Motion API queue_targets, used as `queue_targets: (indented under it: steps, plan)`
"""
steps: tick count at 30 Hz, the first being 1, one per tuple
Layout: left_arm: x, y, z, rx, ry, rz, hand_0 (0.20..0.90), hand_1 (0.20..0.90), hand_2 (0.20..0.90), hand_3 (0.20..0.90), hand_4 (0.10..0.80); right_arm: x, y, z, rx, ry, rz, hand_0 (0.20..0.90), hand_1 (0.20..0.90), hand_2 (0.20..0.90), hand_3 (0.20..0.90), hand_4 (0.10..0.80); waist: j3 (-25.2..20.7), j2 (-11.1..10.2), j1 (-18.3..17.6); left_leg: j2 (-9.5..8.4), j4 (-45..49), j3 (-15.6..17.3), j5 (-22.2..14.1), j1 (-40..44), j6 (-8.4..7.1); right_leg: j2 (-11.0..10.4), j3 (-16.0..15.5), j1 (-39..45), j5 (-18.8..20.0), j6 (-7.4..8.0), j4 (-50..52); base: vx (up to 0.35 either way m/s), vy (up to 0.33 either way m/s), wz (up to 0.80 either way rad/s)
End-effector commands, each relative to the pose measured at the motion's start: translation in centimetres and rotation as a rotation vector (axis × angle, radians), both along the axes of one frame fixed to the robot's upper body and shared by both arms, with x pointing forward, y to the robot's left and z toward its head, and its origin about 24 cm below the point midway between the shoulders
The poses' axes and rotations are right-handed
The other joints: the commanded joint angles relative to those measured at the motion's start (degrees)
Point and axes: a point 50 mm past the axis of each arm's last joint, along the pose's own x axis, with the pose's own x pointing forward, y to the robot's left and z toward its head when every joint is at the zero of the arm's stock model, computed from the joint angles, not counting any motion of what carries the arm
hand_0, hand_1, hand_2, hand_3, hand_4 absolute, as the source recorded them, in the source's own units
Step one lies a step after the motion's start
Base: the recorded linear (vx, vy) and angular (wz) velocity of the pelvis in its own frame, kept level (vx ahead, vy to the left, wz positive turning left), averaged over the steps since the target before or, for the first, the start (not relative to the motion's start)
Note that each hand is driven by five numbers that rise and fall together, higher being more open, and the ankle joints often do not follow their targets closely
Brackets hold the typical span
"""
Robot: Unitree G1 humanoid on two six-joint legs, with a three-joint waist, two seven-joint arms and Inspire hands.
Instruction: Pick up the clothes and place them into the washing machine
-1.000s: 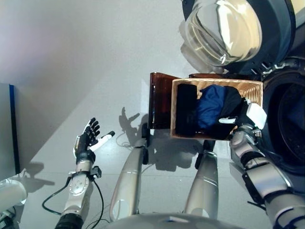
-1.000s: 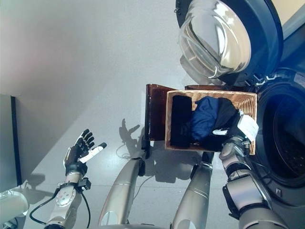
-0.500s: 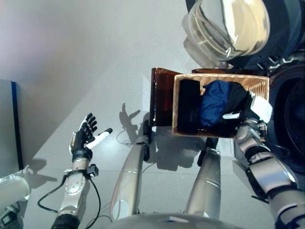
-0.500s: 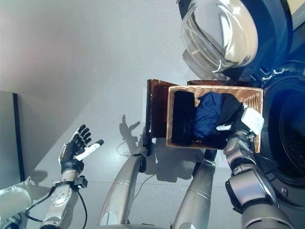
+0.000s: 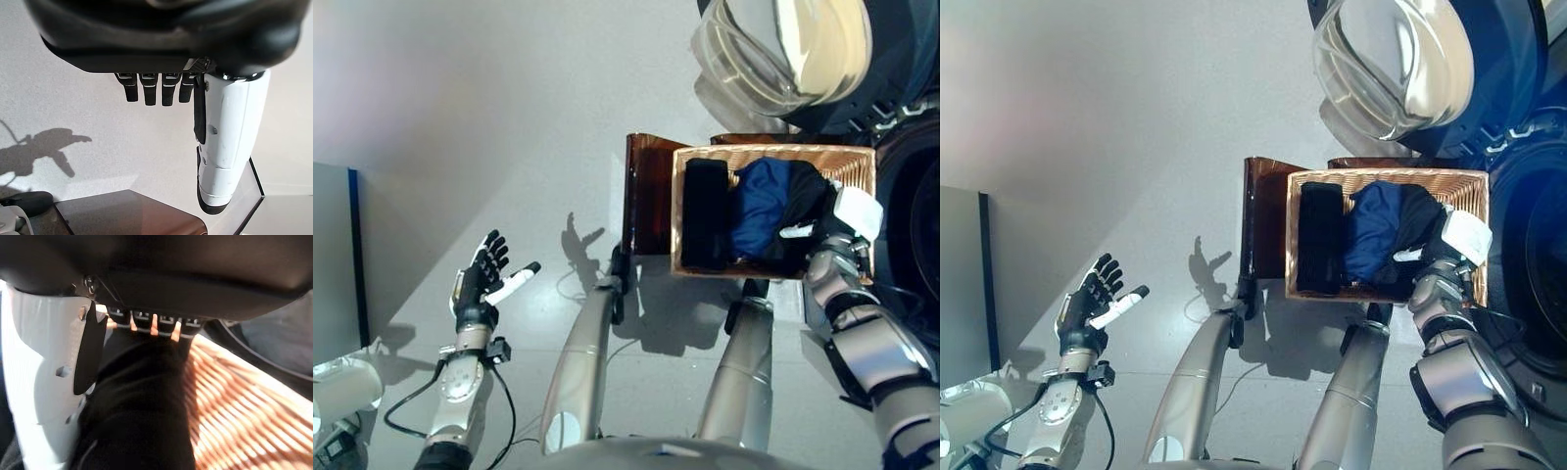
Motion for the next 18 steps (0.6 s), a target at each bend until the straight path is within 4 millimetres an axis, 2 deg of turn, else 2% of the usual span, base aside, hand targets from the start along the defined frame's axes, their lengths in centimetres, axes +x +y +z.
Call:
queue_targets:
  steps: [1,18]
  plan:
    - [-1.73,3.64,2.34,0.080,-0.100,0.108,0.900,0.900,0.900,0.900,0.800,-1.27,-2.50,0.86,-0.095,0.041,-0.061,0.200,0.200,0.200,0.200,0.300,-2.92,1.75,0.22,0.17,3.82,0.14,-5.30,-0.11,-0.36,0.98,0.89,-2.55,5.83,-4.94,0.13,0.000,0.000,0.00]
    - [-1.52,4.08,2.57,0.100,-0.108,0.130,0.900,0.900,0.900,0.900,0.800,-1.17,-1.94,0.48,-0.081,0.021,-0.041,0.200,0.200,0.200,0.200,0.300,-3.44,1.22,-0.13,0.19,3.70,0.58,-5.41,-0.68,-0.06,1.16,1.27,-3.25,6.09,-4.77,-0.13,-0.001,0.000,0.00]
